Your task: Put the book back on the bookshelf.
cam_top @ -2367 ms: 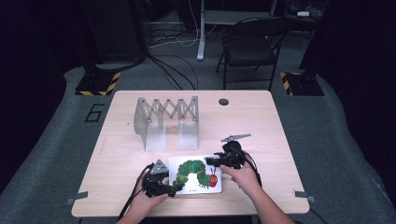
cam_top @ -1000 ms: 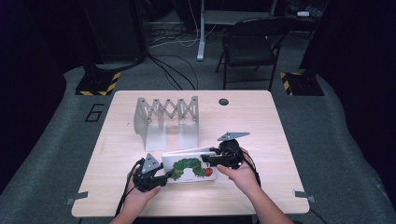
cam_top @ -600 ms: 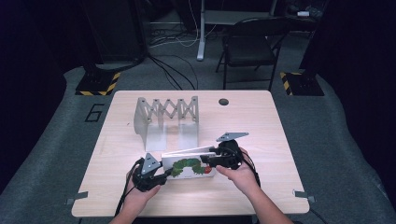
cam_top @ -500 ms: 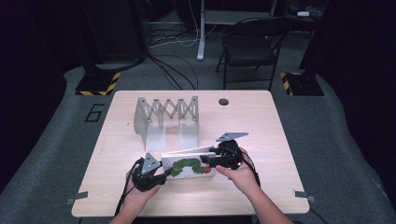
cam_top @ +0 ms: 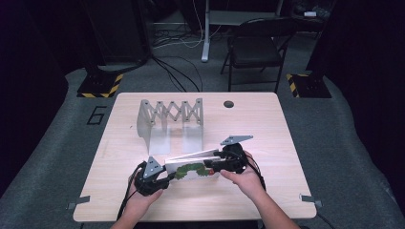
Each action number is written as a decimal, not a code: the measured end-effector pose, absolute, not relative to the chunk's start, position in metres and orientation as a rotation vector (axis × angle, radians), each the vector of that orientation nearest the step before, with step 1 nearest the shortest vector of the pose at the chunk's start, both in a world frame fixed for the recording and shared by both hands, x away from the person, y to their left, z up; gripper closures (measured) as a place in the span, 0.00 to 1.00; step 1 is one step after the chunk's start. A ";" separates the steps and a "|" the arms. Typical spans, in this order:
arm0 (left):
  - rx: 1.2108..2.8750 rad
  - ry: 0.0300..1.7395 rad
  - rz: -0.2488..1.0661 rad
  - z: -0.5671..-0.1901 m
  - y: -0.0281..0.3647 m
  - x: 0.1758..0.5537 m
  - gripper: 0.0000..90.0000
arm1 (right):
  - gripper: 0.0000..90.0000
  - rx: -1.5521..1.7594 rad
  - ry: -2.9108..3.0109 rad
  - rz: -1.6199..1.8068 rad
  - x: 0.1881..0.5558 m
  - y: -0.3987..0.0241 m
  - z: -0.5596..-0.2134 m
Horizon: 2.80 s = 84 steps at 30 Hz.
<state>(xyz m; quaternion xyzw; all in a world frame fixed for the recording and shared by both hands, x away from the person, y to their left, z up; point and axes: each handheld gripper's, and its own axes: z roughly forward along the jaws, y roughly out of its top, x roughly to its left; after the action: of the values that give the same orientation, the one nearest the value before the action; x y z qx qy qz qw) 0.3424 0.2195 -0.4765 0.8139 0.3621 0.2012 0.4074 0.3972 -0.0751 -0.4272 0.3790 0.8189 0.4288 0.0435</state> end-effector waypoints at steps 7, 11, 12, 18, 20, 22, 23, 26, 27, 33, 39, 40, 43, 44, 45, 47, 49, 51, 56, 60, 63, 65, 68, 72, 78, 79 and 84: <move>2.048 0.889 0.472 -0.480 0.221 0.343 0.55 | 0.45 1.170 2.525 1.287 0.397 -0.075 -0.433; 2.037 0.888 0.462 -0.481 0.221 0.343 0.52 | 0.45 1.177 2.533 1.280 0.397 -0.076 -0.436; 2.041 0.887 0.450 -0.481 0.222 0.343 0.52 | 0.45 1.174 2.535 1.279 0.398 -0.077 -0.437; 2.041 0.886 0.426 -0.482 0.224 0.342 0.47 | 0.45 1.187 2.542 1.260 0.399 -0.078 -0.441; 2.059 0.886 0.409 -0.483 0.225 0.342 0.44 | 0.45 1.190 2.543 1.259 0.399 -0.078 -0.441; 2.045 0.892 0.421 -0.485 0.225 0.343 0.43 | 0.45 1.188 2.543 1.260 0.399 -0.078 -0.443; 2.044 0.894 0.421 -0.485 0.225 0.343 0.43 | 0.45 1.187 2.547 1.256 0.399 -0.079 -0.443; 2.043 0.890 0.428 -0.485 0.226 0.344 0.42 | 0.45 1.195 2.543 1.257 0.399 -0.078 -0.444; 2.046 0.892 0.429 -0.485 0.227 0.344 0.41 | 0.45 1.190 2.546 1.258 0.400 -0.079 -0.444; 2.035 0.899 0.409 -0.484 0.227 0.347 0.40 | 0.45 1.216 2.546 1.252 0.399 -0.078 -0.445; 2.043 0.888 0.395 -0.484 0.223 0.350 0.37 | 0.45 1.200 2.546 1.252 0.400 -0.080 -0.446; 2.039 0.886 0.387 -0.484 0.222 0.350 0.37 | 0.45 1.199 2.546 1.247 0.400 -0.080 -0.446; 2.046 0.873 0.378 -0.485 0.219 0.352 0.37 | 0.45 1.208 2.539 1.246 0.400 -0.081 -0.447; 2.046 0.864 0.382 -0.485 0.218 0.353 0.37 | 0.45 1.215 2.538 1.246 0.399 -0.081 -0.447; 2.049 0.857 0.381 -0.484 0.218 0.353 0.37 | 0.45 1.215 2.538 1.246 0.399 -0.082 -0.448; 2.040 0.857 0.385 -0.484 0.217 0.354 0.37 | 0.45 1.215 2.535 1.243 0.399 -0.083 -0.449; 2.036 0.852 0.384 -0.484 0.217 0.356 0.37 | 0.45 1.220 2.531 1.242 0.399 -0.084 -0.449; 2.045 0.840 0.380 -0.483 0.217 0.357 0.37 | 0.45 1.227 2.529 1.241 0.399 -0.084 -0.450; 2.039 0.836 0.376 -0.482 0.216 0.361 0.36 | 0.44 1.242 2.524 1.242 0.400 -0.085 -0.452; 2.045 0.825 0.374 -0.480 0.215 0.364 0.37 | 0.44 1.242 2.517 1.239 0.402 -0.087 -0.454; 2.029 0.821 0.384 -0.480 0.213 0.366 0.37 | 0.44 1.273 2.507 1.235 0.402 -0.088 -0.454; 2.026 0.819 0.386 -0.479 0.212 0.367 0.37 | 0.44 1.279 2.504 1.232 0.402 -0.089 -0.454; 2.040 0.805 0.366 -0.477 0.212 0.369 0.37 | 0.44 1.287 2.505 1.230 0.402 -0.090 -0.455; 2.031 0.790 0.369 -0.476 0.209 0.371 0.37 | 0.44 1.282 2.497 1.231 0.403 -0.092 -0.456; 2.038 0.750 0.351 -0.472 0.204 0.373 0.37 | 0.44 1.304 2.487 1.228 0.401 -0.095 -0.456; 2.037 0.745 0.346 -0.471 0.203 0.373 0.37 | 0.44 1.314 2.484 1.230 0.401 -0.095 -0.456; 2.036 0.727 0.338 -0.466 0.199 0.377 0.37 | 0.44 1.306 2.483 1.226 0.400 -0.096 -0.456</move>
<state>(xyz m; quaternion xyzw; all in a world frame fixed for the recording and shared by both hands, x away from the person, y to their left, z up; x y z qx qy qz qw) 0.3767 0.1988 -0.4663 0.8266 0.2954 0.1373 0.4590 0.4003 -0.0963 -0.4560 0.4262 0.8103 0.4002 0.0400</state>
